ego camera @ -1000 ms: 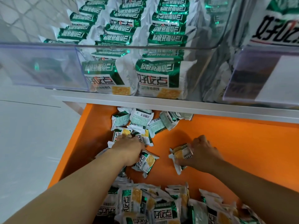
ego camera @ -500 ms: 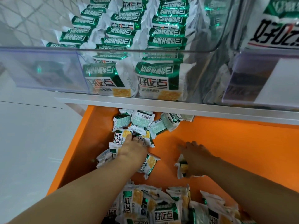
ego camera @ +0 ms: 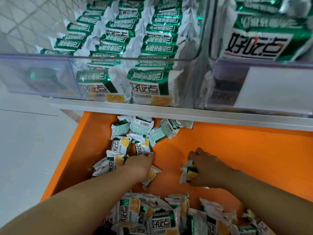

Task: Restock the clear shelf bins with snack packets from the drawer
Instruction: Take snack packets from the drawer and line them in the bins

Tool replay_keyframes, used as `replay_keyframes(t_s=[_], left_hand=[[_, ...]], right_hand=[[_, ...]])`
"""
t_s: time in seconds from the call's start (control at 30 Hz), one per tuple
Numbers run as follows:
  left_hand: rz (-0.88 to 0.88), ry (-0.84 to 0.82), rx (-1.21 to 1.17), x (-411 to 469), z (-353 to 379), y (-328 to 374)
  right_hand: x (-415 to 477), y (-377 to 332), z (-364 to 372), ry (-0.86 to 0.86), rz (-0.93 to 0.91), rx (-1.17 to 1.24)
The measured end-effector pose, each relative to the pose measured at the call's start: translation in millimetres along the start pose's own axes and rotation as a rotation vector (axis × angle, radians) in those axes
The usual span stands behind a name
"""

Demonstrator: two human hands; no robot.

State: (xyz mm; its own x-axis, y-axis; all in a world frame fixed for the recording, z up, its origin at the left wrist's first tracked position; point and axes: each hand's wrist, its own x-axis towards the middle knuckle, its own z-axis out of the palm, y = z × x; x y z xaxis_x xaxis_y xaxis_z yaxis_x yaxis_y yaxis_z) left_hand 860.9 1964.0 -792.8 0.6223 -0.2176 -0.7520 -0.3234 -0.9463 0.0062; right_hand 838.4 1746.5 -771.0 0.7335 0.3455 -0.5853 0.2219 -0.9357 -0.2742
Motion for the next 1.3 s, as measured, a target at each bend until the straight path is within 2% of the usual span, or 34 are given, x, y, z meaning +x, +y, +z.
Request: replay_keyframes(t_s=[0.13,0.27,0.53,0.73,0.9,1.03,1.13,1.3], left_hand=[[0.091,-0.007,-0.228,-10.8,-13.5,1.2],[0.152,0.069,-0.383,-39.4,-41.2,7.9],[0.284,0.308,-0.387,-152.0,-96.5,36.0],[0.354,0.601,-0.502,-246.5,-119.2,48.6],[0.406,0.878,-0.844,-292.6,-124.0,49.1],[0.463,1.032,-1.086,-303.0,-127.2,54.5],[0.509,1.008,-1.222,-298.5,-126.9,56.4],[0.579,0.806,-1.633,-293.6,-129.5,56.3]], right_hand=[[-15.2,-4.4,-14.1,0.049,0.005,0.227],[-46.1,-11.3,-33.7,0.115,-0.006,0.417],[-148.9,-47.2,-83.8,0.271,-0.095,0.526],[-227.1,-78.3,-111.3,0.475,-0.176,0.6],[-268.8,-109.0,-135.7,0.635,-0.224,0.706],[-277.9,-128.1,-145.9,0.746,-0.288,0.901],[-272.0,-137.5,-147.8,0.826,-0.31,1.032],[-255.2,-154.4,-149.8,0.897,-0.278,1.203]])
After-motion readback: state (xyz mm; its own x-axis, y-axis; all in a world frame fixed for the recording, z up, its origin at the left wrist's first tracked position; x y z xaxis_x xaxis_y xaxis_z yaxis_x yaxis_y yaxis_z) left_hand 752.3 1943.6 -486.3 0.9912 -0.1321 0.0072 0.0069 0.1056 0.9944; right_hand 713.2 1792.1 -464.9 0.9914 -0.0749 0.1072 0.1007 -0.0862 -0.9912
